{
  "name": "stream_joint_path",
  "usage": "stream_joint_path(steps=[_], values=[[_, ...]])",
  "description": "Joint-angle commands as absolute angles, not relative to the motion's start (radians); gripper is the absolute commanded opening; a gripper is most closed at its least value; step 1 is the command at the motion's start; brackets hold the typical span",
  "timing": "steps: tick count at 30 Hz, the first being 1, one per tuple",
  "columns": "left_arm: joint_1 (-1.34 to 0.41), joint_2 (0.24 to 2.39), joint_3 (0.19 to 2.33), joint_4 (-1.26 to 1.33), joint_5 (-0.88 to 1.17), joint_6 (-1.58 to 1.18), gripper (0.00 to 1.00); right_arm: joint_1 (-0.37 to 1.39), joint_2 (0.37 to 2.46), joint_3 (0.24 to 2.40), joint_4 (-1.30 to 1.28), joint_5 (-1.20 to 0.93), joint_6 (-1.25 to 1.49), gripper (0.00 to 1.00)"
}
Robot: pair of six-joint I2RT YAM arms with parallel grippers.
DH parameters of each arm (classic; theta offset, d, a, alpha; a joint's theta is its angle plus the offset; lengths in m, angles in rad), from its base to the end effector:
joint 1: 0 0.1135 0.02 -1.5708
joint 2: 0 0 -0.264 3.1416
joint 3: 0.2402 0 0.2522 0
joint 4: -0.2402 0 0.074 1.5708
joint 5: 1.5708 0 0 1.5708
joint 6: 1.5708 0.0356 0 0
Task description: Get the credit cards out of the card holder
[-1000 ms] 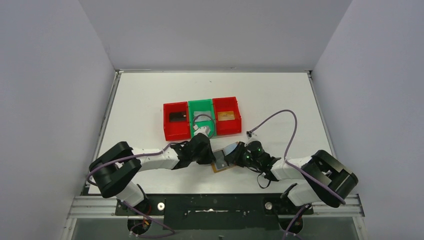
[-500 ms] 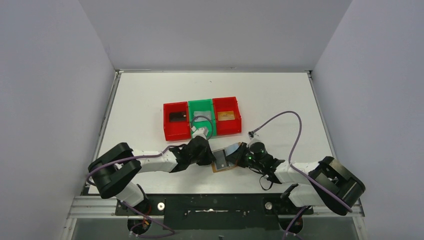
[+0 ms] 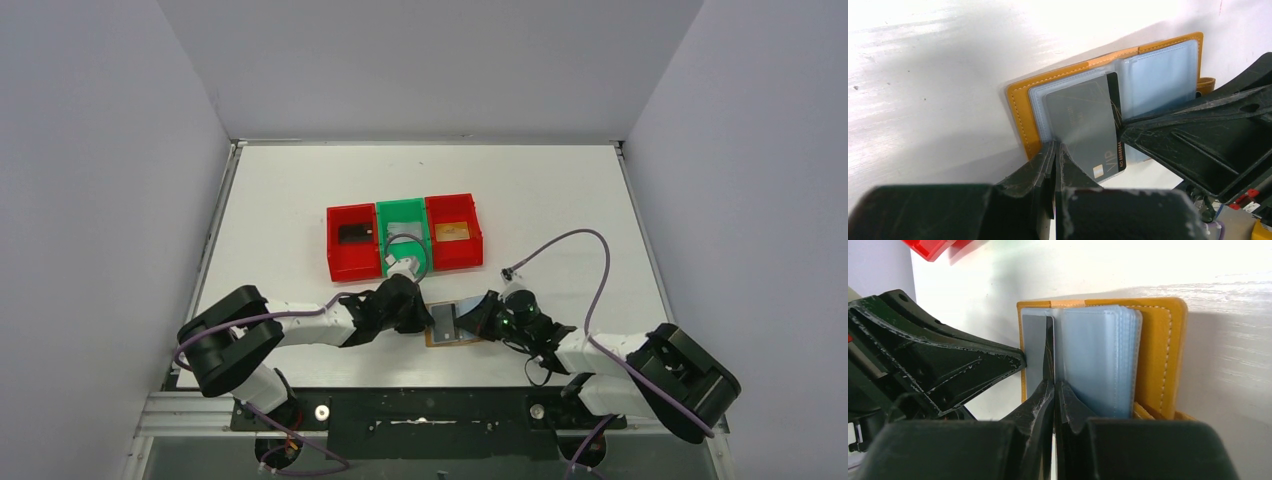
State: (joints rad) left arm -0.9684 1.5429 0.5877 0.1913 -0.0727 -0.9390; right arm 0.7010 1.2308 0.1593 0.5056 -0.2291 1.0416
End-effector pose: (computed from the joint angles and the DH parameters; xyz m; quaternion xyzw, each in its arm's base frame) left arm 0.1620 -0.2310 0.1363 -0.0007 0.9192 -0.3006 0.2543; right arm 0.1428 0.1311 0.1178 0.0933 0.8674 0.4306 0.2314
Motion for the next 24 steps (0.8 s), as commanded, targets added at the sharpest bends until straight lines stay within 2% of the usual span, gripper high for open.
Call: stream_joint_path(steps=[1, 11, 15, 18, 20, 24], values=[[-0.979, 1.579, 0.551, 0.035, -0.073, -0.901, 0.00, 0.685, 1.185, 0.151, 0.537, -0.230, 1.049, 0.00], [-0.979, 1.576, 0.554, 0.047, -0.062, -0.890, 0.00, 0.678, 1.102, 0.178, 0.396, -0.214, 1.012, 0.00], [-0.979, 1.581, 0.558, 0.052, -0.055, -0.886, 0.00, 0.681, 1.174, 0.213, 0.376, -0.243, 0.994, 0.22], [-0.980, 1.582, 0.552, 0.058, -0.051, -0.887, 0.00, 0.689, 1.239, 0.228, 0.409, -0.264, 0.988, 0.32], [-0.980, 1.586, 0.547, 0.065, -0.047, -0.888, 0.00, 0.693, 1.285, 0.235, 0.432, -0.279, 0.991, 0.34], [-0.983, 1.600, 0.525, 0.088, -0.042, -0.900, 0.00, 0.711, 1.348, 0.230, 0.523, -0.309, 1.019, 0.31]])
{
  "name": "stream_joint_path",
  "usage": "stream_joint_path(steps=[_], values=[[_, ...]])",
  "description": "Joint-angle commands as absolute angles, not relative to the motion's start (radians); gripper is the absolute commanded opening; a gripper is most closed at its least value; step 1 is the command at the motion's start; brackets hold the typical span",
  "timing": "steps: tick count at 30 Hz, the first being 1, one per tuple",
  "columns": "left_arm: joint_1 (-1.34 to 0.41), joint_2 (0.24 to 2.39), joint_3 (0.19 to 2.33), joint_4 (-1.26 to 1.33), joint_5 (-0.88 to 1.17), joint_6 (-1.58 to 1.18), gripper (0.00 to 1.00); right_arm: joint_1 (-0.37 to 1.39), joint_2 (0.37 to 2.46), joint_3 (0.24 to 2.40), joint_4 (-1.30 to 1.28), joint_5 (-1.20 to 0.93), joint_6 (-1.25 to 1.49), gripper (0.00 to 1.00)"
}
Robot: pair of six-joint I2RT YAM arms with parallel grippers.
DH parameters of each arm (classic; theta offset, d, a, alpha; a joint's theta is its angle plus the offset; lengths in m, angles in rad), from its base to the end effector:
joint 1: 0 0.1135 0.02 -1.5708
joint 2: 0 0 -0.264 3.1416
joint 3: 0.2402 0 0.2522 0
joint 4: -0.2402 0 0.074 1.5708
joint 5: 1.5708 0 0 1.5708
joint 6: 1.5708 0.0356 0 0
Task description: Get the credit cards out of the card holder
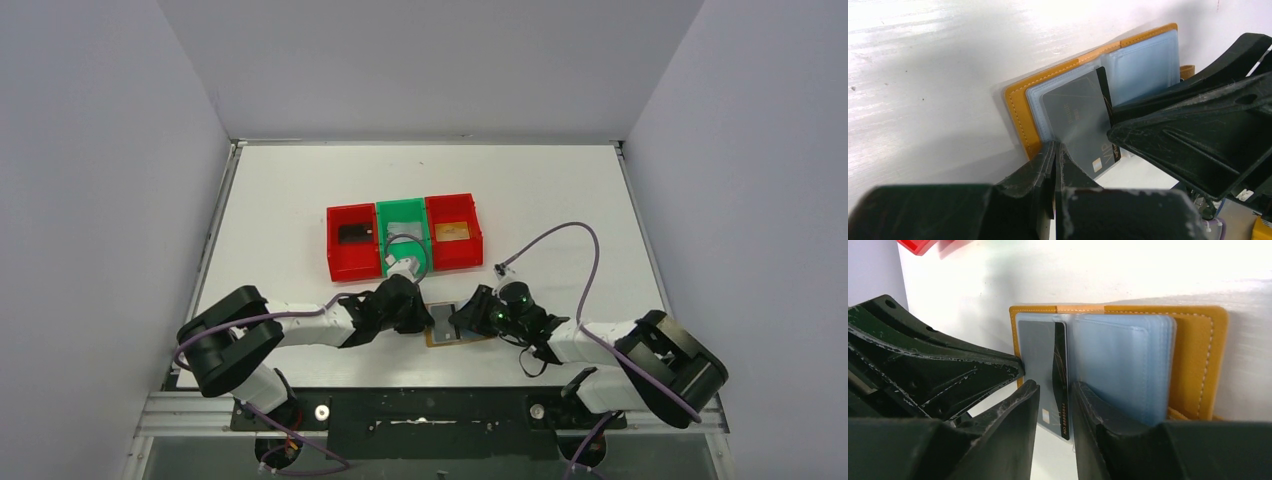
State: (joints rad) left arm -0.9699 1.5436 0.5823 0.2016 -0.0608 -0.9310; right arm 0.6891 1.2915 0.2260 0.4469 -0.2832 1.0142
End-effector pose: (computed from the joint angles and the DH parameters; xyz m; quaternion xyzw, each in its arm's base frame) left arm 0.1610 -0.2311 0.1355 0.0059 0.9185 -0.3046 0.2520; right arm 0.1530 0.1389 0.1192 0.0786 0.8788 0.4240 0.2045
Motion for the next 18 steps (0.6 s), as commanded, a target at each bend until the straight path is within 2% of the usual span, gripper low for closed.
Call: stream_joint_path(steps=[1, 9, 18], values=[[-0.984, 1.605, 0.517, 0.097, -0.039, -0.904, 0.00, 0.715, 1.364, 0.229, 0.547, -0.320, 1.024, 0.29], [-1.000, 1.680, 0.450, 0.214, -0.027, -0.954, 0.00, 0.733, 1.430, 0.215, 0.695, -0.347, 1.056, 0.00], [-1.002, 1.640, 0.443, 0.157, -0.075, -0.959, 0.00, 0.717, 1.231, 0.214, 0.478, -0.233, 1.000, 0.00]])
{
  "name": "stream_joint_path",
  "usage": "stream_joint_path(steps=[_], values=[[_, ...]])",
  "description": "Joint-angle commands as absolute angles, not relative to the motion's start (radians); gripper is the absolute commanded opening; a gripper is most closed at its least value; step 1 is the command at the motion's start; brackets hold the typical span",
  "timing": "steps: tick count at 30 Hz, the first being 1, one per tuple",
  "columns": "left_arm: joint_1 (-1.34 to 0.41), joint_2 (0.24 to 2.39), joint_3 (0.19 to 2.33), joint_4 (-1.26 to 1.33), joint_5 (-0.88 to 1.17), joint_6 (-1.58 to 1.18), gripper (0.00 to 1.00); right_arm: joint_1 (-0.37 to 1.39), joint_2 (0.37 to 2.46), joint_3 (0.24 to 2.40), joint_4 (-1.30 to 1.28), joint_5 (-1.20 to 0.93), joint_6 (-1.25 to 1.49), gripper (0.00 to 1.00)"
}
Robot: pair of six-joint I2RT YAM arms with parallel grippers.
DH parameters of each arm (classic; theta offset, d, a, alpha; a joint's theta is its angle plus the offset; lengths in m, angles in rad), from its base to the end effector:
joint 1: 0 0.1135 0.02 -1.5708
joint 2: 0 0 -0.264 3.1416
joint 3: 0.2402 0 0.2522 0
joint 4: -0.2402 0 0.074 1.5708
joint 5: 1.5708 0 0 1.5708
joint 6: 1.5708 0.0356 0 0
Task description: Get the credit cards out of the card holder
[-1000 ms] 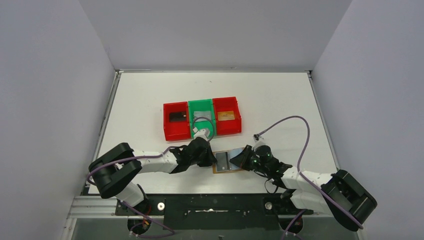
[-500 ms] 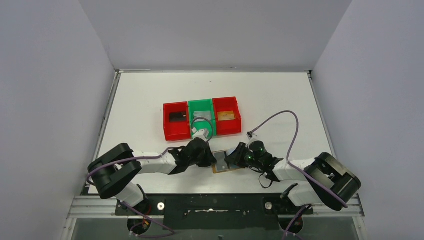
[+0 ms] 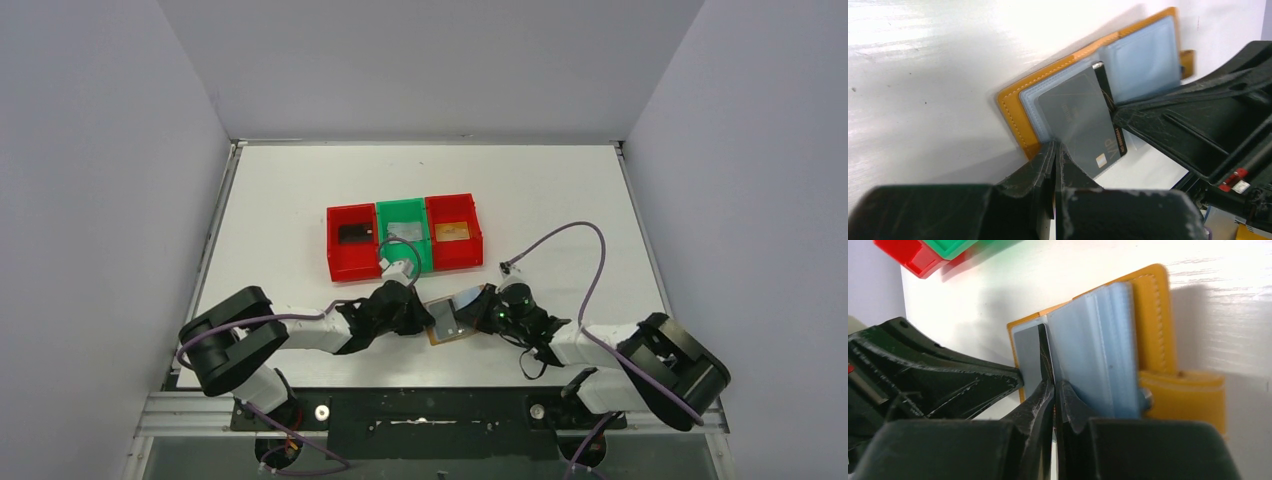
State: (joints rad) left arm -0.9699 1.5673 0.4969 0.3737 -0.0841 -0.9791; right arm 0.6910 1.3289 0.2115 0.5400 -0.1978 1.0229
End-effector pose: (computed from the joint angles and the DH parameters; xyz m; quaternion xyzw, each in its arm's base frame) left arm 0.1569 -0.2237 0.1211 -0.0220 0.9051 -0.3285 0.2690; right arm 0.1568 0.1387 0.1164 0.0981 0.8706 0.4153 0.2449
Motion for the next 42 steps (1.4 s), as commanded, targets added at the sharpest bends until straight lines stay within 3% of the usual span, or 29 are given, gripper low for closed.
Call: stream_joint_path(steps=[1, 35, 42], values=[[-1.003, 1.635, 0.442, 0.152, -0.076, -0.956, 0.00, 0.712, 1.214, 0.216, 0.458, -0.232, 0.996, 0.00], [-1.015, 1.624, 0.507, 0.031, -0.133, -0.901, 0.00, 0.627, 1.050, 0.116, 0.372, -0.251, 1.044, 0.00], [-1.028, 1.632, 0.563, -0.008, -0.134, -0.874, 0.00, 0.627, 1.176, 0.129, 0.415, -0.250, 1.061, 0.32]])
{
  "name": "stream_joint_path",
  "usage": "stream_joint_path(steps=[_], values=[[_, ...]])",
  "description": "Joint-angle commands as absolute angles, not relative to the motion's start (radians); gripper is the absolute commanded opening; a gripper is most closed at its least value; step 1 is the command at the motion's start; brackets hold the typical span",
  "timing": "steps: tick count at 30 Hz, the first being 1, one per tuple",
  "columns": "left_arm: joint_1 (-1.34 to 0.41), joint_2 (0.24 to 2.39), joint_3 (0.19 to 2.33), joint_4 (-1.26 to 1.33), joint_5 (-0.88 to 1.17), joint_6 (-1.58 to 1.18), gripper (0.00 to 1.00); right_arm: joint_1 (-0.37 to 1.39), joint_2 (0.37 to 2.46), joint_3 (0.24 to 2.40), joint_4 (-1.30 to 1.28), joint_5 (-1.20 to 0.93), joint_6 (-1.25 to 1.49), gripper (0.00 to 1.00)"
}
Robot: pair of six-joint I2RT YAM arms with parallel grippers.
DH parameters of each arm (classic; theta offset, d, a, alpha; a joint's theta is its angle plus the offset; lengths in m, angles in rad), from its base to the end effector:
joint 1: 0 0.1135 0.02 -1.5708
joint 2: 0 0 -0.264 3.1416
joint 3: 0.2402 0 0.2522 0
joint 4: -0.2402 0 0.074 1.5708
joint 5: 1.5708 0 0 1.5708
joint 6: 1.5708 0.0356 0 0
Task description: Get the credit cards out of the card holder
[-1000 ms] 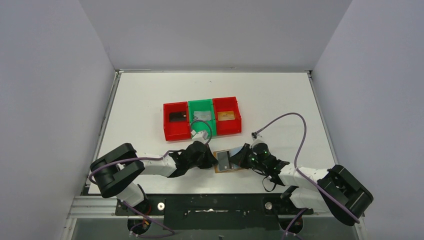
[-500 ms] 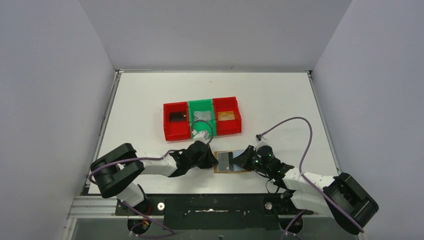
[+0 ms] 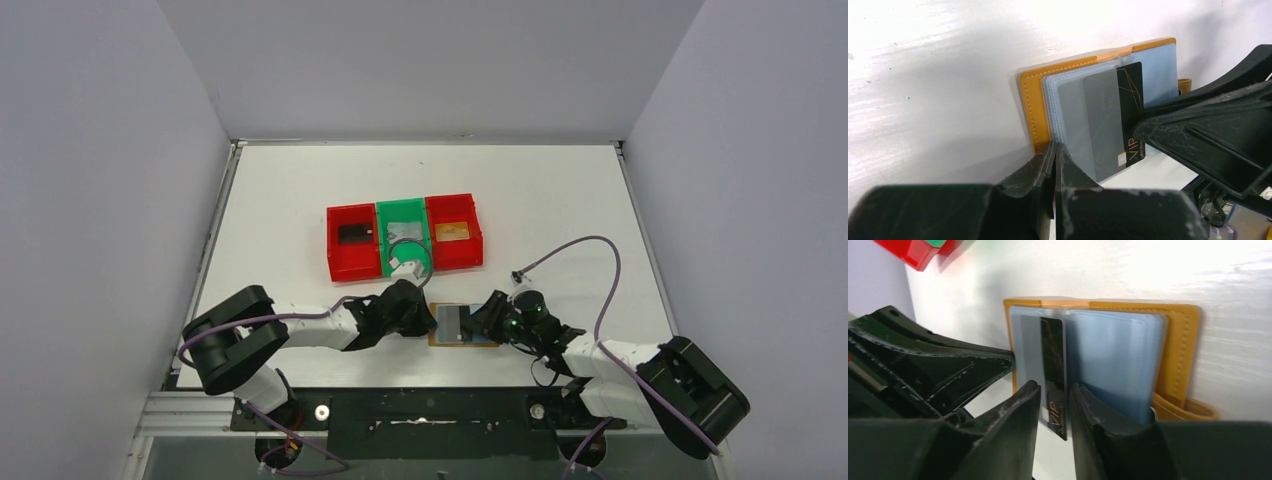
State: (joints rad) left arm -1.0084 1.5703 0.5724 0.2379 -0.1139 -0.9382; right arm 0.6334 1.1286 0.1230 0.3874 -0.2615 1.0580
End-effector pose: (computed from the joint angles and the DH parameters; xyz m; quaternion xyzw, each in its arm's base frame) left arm 0.1540 -0.2367 0.1288 0.0098 0.9177 -0.2961 0.2648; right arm 0.1374 0.1123 0.1146 0.1272 0.8739 0.4171 0.2148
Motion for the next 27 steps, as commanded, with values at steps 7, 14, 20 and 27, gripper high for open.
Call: stream_joint_path(steps=[7, 14, 20, 27], values=[[-1.032, 1.640, 0.571, -0.012, -0.136, -0.876, 0.00, 0.633, 1.212, 0.138, 0.440, -0.249, 1.046, 0.31], [-1.033, 1.644, 0.571, -0.018, -0.141, -0.882, 0.00, 0.630, 1.163, 0.132, 0.400, -0.220, 1.048, 0.02], [-1.034, 1.627, 0.566, -0.027, -0.153, -0.888, 0.00, 0.616, 0.986, 0.118, 0.254, -0.142, 1.043, 0.00], [-1.034, 1.605, 0.575, -0.030, -0.151, -0.875, 0.00, 0.597, 0.893, 0.106, 0.219, -0.176, 1.031, 0.02]])
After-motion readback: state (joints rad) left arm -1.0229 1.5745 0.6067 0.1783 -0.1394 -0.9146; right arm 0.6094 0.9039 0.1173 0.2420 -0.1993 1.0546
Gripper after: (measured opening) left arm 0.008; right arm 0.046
